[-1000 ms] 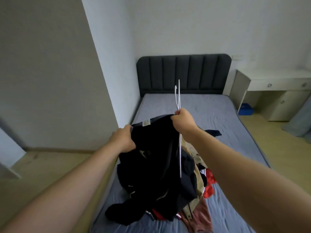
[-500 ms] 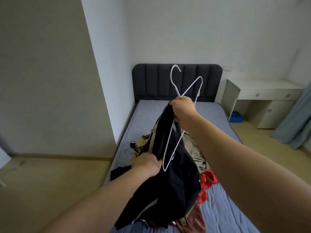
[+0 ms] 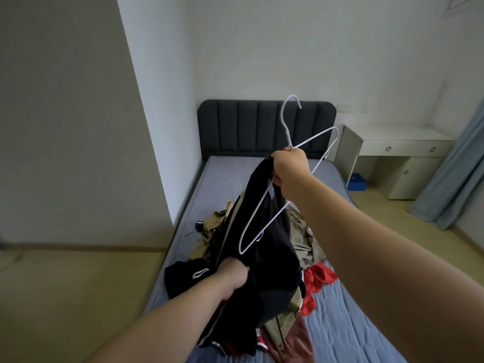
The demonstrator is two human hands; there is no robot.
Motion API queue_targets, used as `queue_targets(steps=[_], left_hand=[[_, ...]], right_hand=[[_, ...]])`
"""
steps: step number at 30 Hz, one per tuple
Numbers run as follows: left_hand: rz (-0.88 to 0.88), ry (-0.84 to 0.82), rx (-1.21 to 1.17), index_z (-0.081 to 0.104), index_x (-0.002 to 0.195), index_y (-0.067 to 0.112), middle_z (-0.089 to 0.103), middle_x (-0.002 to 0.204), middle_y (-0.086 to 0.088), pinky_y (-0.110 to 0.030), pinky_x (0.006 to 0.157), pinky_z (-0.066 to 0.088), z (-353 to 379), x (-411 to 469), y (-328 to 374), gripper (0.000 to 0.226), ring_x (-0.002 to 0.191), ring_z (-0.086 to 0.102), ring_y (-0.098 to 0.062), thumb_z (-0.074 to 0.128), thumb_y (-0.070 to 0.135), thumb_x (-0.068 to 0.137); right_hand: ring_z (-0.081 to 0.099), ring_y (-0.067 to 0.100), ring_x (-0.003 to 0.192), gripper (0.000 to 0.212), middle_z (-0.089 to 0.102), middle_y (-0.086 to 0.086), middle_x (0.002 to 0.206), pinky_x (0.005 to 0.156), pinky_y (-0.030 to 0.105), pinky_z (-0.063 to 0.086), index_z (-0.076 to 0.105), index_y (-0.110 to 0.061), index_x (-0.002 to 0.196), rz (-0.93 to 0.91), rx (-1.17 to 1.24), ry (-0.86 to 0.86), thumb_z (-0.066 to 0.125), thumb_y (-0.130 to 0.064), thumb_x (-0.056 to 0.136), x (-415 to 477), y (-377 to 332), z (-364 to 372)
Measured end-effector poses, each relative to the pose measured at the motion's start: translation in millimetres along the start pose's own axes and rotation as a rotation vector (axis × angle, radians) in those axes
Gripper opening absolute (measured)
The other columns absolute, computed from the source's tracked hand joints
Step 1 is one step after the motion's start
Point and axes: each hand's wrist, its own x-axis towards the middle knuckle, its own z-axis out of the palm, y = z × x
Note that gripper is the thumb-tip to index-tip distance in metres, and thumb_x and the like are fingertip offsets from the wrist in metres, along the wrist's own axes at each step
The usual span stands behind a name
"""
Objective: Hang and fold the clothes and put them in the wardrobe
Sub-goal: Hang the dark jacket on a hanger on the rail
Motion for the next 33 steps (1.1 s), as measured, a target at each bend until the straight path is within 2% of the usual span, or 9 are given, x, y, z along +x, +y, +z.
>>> queue_targets(steps=[3, 8, 11, 15, 18, 22, 25, 29, 33], left_hand=[[-0.006, 0.053, -0.362, 0.062, 0.123, 0.004, 0.067, 0.101, -0.011, -0.036, 0.075, 0.058, -37, 16, 13, 0.028, 0.09, 0.065, -0.029, 0.047, 0.014, 0.101], [0.107, 0.152, -0.596, 0.071, 0.092, 0.013, 0.073, 0.086, -0.008, -0.025, 0.053, 0.055, -105, 19, 51, 0.024, 0.081, 0.069, -0.026, 0.048, 0.011, 0.095], [0.163, 0.2, -0.682, 0.07, 0.092, 0.011, 0.072, 0.085, -0.01, -0.026, 0.055, 0.053, -145, 10, 85, 0.028, 0.079, 0.068, -0.027, 0.041, 0.011, 0.092], [0.204, 0.189, -0.801, 0.065, 0.078, 0.008, 0.068, 0.067, -0.013, -0.03, 0.051, 0.055, -184, -11, 137, 0.027, 0.064, 0.064, -0.028, 0.043, 0.014, 0.093], [0.233, 0.146, -0.881, 0.062, 0.093, 0.002, 0.064, 0.082, -0.015, -0.033, 0.06, 0.055, -194, -26, 168, 0.017, 0.071, 0.062, -0.029, 0.046, 0.008, 0.094], [0.312, 0.091, -1.0, 0.062, 0.089, -0.002, 0.064, 0.079, -0.013, -0.029, 0.055, 0.053, -188, -44, 190, 0.015, 0.064, 0.064, -0.026, 0.05, 0.004, 0.096], [0.395, -0.084, -1.134, 0.062, 0.088, -0.002, 0.064, 0.074, -0.012, -0.033, 0.068, 0.054, -182, -50, 197, 0.017, 0.068, 0.063, -0.027, 0.052, 0.01, 0.095], [0.448, -0.221, -1.09, 0.066, 0.09, 0.002, 0.063, 0.071, -0.008, -0.029, 0.076, 0.051, -180, -39, 175, 0.024, 0.065, 0.06, -0.021, 0.049, 0.018, 0.095], [0.329, 0.034, -0.795, 0.069, 0.08, 0.013, 0.065, 0.08, -0.01, -0.029, 0.071, 0.053, -158, -17, 120, 0.024, 0.07, 0.064, -0.02, 0.051, 0.017, 0.094]], right_hand=[[0.041, 0.017, 0.061, 0.02, 0.042, 0.002, 0.075, 0.047, 0.027, 0.035, 0.043, -0.024, 0.083, 0.004, -0.01, 0.044, 0.049, -0.011, 0.097, 8, 2, -16], [0.041, 0.019, 0.057, 0.019, 0.042, 0.007, 0.07, 0.049, 0.029, 0.035, 0.043, -0.019, 0.083, 0.0, -0.057, 0.059, 0.055, -0.008, 0.095, 17, 16, -46], [0.045, 0.018, 0.056, 0.023, 0.046, 0.012, 0.075, 0.045, 0.026, 0.037, 0.043, -0.015, 0.082, -0.032, -0.24, -0.004, 0.064, -0.007, 0.09, 18, 33, -61], [0.056, 0.021, 0.069, 0.039, 0.055, 0.011, 0.091, 0.051, 0.03, 0.043, 0.043, -0.01, 0.117, 0.018, -0.397, -0.244, 0.068, -0.003, 0.088, -1, 57, -59], [0.068, 0.032, 0.097, 0.06, 0.059, 0.012, 0.116, 0.072, 0.04, 0.061, 0.037, -0.009, 0.125, 0.047, -0.413, -0.58, 0.07, 0.01, 0.079, -21, 72, -50], [0.062, 0.014, 0.107, 0.098, 0.056, -0.004, 0.123, 0.089, 0.032, 0.057, 0.031, -0.023, 0.135, -0.078, -0.588, -0.704, 0.095, -0.025, 0.06, -38, 91, -29], [0.061, 0.012, 0.105, 0.072, 0.059, -0.007, 0.117, 0.092, 0.038, 0.055, 0.041, -0.018, 0.134, -0.256, -0.48, -0.502, 0.082, -0.036, 0.079, -35, 98, -10], [0.065, 0.027, 0.095, 0.023, 0.066, 0.01, 0.102, 0.076, 0.042, 0.054, 0.053, -0.007, 0.113, -0.266, -0.414, -0.339, 0.051, -0.011, 0.09, -21, 84, -3], [0.058, 0.024, 0.076, 0.023, 0.062, 0.012, 0.092, 0.063, 0.036, 0.047, 0.053, -0.007, 0.105, -0.174, -0.298, -0.285, 0.042, -0.008, 0.085, -12, 68, -1]])
